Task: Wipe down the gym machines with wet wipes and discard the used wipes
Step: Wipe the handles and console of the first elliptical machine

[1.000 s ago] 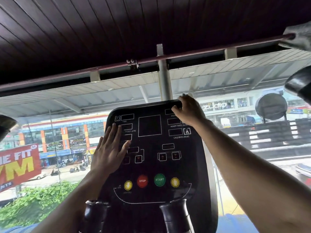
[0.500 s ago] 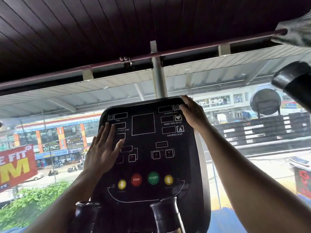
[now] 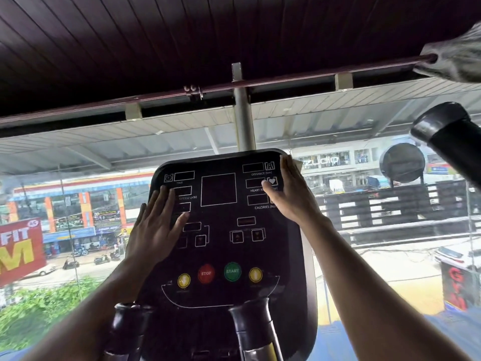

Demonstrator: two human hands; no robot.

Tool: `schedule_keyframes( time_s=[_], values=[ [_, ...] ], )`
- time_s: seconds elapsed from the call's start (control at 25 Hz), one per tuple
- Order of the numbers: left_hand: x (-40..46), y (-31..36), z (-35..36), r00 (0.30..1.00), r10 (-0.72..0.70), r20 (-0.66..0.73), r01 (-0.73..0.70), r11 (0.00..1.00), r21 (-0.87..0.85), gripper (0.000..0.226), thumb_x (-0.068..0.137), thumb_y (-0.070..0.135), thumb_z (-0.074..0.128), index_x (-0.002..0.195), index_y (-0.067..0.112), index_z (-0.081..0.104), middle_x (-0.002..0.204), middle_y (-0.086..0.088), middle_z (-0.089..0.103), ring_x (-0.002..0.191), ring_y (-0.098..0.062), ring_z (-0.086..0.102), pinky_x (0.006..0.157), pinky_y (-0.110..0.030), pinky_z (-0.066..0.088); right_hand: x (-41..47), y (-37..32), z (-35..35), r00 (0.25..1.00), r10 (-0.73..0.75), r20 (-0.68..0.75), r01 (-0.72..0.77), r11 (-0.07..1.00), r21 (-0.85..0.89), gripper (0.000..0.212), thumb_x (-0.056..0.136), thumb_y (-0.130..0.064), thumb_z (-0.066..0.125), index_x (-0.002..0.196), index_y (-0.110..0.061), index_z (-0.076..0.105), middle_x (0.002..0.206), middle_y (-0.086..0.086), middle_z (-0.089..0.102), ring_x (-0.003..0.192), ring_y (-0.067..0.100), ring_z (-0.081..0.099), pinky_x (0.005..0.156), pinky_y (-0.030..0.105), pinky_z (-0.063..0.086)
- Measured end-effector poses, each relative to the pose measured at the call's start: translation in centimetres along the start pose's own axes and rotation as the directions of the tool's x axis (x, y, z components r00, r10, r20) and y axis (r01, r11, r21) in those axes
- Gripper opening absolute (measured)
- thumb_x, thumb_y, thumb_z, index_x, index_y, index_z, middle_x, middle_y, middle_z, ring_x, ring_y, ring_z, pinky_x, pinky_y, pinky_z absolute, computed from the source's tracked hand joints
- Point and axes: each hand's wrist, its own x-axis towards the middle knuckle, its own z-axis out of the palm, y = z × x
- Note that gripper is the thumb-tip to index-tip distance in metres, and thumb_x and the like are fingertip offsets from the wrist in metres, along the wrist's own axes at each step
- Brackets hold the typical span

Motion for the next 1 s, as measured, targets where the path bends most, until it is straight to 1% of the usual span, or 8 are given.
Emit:
schedule_keyframes(
  time_s=[0.12,0.2,0.32,0.52,0.56,0.68,0.76,1.0],
  values=[
    [0.0,0.1,-0.1,1.000,0.008,-0.004,-0.008,1.000,0.001,0.090,0.096,0.080,0.006,0.167,0.025,0.010,0.173,0.004,0.001,0.160,-0.013,-0.002,0.130,-0.044,0.010,-3.7,0.0,0.7,0.999,-0.012,-0.038,0.015,0.998,0.064,0.088,0.100,-0.052,0.051,0.164,-0.021,0.001,0.171,-0.009,-0.005,0.155,0.003,-0.005,0.121,0.019,0.003],
    [0.0,0.2,-0.1,1.000,0.007,-0.003,-0.007,1.000,0.002,0.090,0.096,0.079,0.007,0.167,0.024,0.011,0.173,0.004,0.000,0.159,-0.012,-0.003,0.130,-0.044,0.010,-6.6,0.2,1.1,0.998,-0.035,-0.053,0.038,0.998,0.052,0.088,0.099,-0.053,0.052,0.164,-0.021,0.002,0.169,-0.011,-0.007,0.155,0.001,-0.008,0.120,0.017,0.000],
    [0.1,0.3,-0.3,1.000,-0.003,0.012,0.003,1.000,-0.003,0.091,0.094,0.079,0.007,0.167,0.024,0.009,0.173,0.006,-0.003,0.158,-0.009,-0.007,0.130,-0.041,0.007,-6.6,0.3,1.0,1.000,-0.004,-0.021,0.005,0.999,0.032,0.087,0.099,-0.056,0.049,0.164,-0.021,0.003,0.169,-0.010,-0.009,0.155,0.003,-0.008,0.124,0.024,0.004],
    [0.0,0.1,-0.2,1.000,0.000,0.003,0.000,1.000,-0.012,0.093,0.093,0.081,0.006,0.166,0.023,0.010,0.173,0.006,-0.002,0.159,-0.010,-0.006,0.130,-0.041,0.007,-3.3,-0.5,0.0,1.000,0.020,0.018,-0.020,1.000,-0.004,0.089,0.100,-0.057,0.046,0.163,-0.017,-0.002,0.171,-0.004,-0.009,0.156,0.008,-0.006,0.128,0.034,0.010],
    [0.0,0.0,-0.2,1.000,0.000,0.003,0.000,1.000,-0.017,0.092,0.094,0.081,0.007,0.167,0.024,0.010,0.173,0.006,-0.002,0.159,-0.010,-0.006,0.130,-0.041,0.007,-4.1,-0.6,0.1,1.000,0.011,0.009,-0.011,1.000,-0.003,0.090,0.100,-0.057,0.047,0.163,-0.017,-0.002,0.171,-0.005,-0.010,0.156,0.007,-0.007,0.128,0.031,0.009],
    [0.0,-0.1,0.0,1.000,0.004,-0.001,-0.004,1.000,-0.020,0.092,0.094,0.081,0.007,0.167,0.025,0.009,0.173,0.006,-0.001,0.159,-0.009,-0.006,0.130,-0.040,0.007,-8.9,-0.2,0.8,0.999,-0.018,-0.039,0.019,1.000,0.013,0.090,0.100,-0.053,0.052,0.164,-0.020,-0.002,0.169,-0.011,-0.011,0.154,0.001,-0.010,0.120,0.015,0.001],
    [0.2,-0.1,0.1,1.000,0.007,-0.005,-0.007,1.000,-0.017,0.091,0.095,0.081,0.008,0.167,0.025,0.011,0.174,0.004,0.001,0.159,-0.010,-0.004,0.130,-0.041,0.008,-10.4,0.1,1.2,0.999,-0.017,-0.049,0.017,1.000,-0.002,0.091,0.099,-0.051,0.055,0.164,-0.022,-0.002,0.169,-0.014,-0.011,0.154,0.000,-0.010,0.117,0.011,-0.001],
    [0.1,-0.2,0.1,1.000,0.007,-0.009,-0.007,1.000,-0.015,0.089,0.096,0.079,0.011,0.167,0.026,0.010,0.174,0.004,0.001,0.159,-0.011,-0.004,0.130,-0.041,0.007,-5.4,-0.1,0.3,1.000,0.011,0.018,-0.011,1.000,0.010,0.091,0.099,-0.051,0.053,0.163,-0.018,-0.003,0.170,-0.009,-0.010,0.155,0.004,-0.008,0.126,0.026,0.009]
  ],
)
